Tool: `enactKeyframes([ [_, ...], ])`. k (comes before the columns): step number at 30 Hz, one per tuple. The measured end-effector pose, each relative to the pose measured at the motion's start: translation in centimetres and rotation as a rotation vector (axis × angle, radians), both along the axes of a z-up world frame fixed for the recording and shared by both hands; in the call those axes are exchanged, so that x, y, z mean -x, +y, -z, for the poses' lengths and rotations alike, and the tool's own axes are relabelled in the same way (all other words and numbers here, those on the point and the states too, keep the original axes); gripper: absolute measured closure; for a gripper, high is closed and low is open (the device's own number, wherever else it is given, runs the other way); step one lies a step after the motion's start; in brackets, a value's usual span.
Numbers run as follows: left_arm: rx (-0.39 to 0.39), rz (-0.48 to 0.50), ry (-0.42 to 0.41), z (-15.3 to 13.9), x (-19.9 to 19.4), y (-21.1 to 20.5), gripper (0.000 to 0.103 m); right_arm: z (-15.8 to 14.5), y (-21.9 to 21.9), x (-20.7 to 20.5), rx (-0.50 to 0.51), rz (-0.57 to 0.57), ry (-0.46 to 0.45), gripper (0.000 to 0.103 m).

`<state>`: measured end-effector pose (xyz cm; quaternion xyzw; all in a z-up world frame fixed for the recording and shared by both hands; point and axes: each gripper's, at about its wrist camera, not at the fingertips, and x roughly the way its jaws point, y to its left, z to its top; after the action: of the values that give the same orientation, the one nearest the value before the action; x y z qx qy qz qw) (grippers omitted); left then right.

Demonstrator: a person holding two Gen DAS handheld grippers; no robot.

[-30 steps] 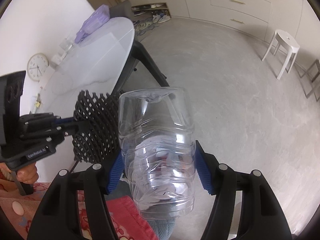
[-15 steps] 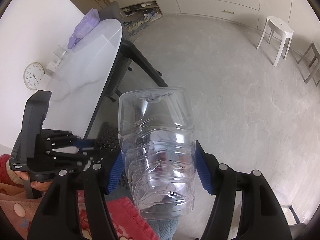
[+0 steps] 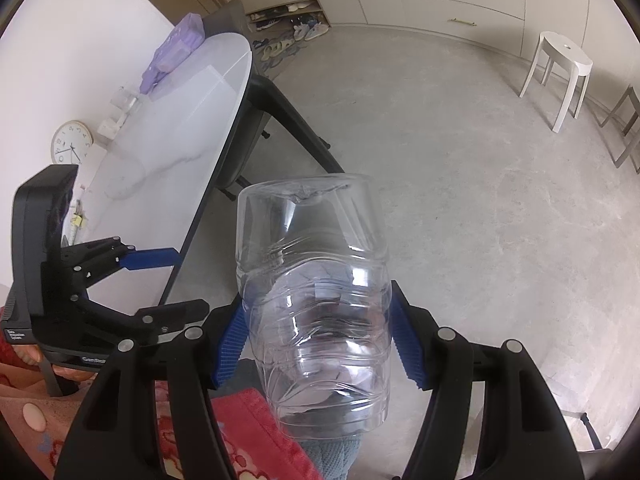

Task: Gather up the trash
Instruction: 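Open the right tool over the bin to drop the bottle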

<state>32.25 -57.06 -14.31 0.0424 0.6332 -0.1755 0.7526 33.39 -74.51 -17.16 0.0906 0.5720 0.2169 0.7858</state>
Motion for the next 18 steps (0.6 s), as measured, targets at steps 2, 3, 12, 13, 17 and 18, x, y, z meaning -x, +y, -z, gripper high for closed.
enactKeyframes([
  [2, -0.004, -0.007, -0.01, -0.4, 0.1, 0.2, 0.024, 0.3, 0.2, 0.0, 0.004, -0.006, 0.006, 0.038],
  [3, -0.007, -0.013, -0.019, -0.7, 0.3, 0.4, 0.023, 0.5, 0.3, -0.1, 0.011, -0.01, 0.009, 0.038],
  [12, -0.045, -0.085, -0.112, -3.0, 0.3, 2.7, 0.011, 4.8, 4.5, 0.5, 0.019, -0.096, 0.076, 0.037],
  [13, -0.047, -0.09, -0.112, -3.0, 0.3, 2.9, 0.011, 5.7, 5.3, 0.5, 0.02, -0.109, 0.09, 0.036],
  [17, -0.056, -0.104, -0.111, -3.0, 0.6, 3.5, 0.011, 8.2, 7.3, 0.7, 0.062, -0.138, 0.136, 0.009],
  [18, -0.059, -0.106, -0.109, -3.0, 0.6, 3.6, 0.011, 9.0, 7.8, 0.8, 0.082, -0.146, 0.154, 0.007],
])
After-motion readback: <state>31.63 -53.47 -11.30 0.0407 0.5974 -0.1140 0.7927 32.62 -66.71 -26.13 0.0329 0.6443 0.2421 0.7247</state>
